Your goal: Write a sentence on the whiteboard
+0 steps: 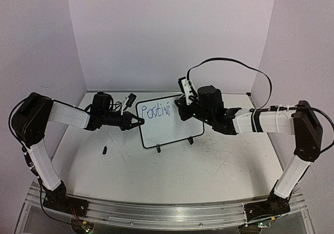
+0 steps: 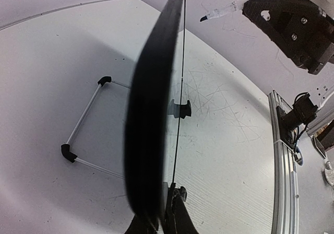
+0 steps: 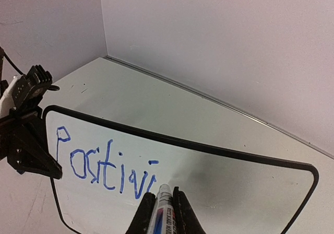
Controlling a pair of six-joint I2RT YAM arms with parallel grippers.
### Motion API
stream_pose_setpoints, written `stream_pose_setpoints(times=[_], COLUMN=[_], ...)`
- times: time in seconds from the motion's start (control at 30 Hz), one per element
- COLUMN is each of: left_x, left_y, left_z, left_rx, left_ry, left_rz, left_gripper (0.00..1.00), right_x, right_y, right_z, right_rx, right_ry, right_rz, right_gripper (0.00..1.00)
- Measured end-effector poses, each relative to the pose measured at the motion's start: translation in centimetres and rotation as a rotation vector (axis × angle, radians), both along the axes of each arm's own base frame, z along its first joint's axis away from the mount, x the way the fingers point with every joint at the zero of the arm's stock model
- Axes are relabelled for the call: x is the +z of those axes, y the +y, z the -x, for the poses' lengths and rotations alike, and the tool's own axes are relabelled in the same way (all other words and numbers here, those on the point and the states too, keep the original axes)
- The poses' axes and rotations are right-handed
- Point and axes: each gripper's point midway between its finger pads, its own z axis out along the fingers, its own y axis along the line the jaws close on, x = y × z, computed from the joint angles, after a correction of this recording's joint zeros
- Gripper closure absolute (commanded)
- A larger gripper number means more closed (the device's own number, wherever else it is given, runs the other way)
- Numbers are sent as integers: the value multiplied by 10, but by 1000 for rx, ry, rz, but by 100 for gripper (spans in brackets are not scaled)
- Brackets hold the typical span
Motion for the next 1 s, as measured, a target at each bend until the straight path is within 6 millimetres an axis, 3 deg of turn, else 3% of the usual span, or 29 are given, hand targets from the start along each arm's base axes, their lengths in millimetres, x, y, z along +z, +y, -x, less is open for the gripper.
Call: stream_pose_setpoints(times=[1.0], left_x=[0], left_y=[0], left_z=[0], left_rx=[1], left_ry=[0], left_rz=[-1], left_gripper=[100], right_x=[5], right_y=[4], right_z=[-11], right_rx=[-21], right_ry=[-31], right_rz=[20], right_gripper=[100])
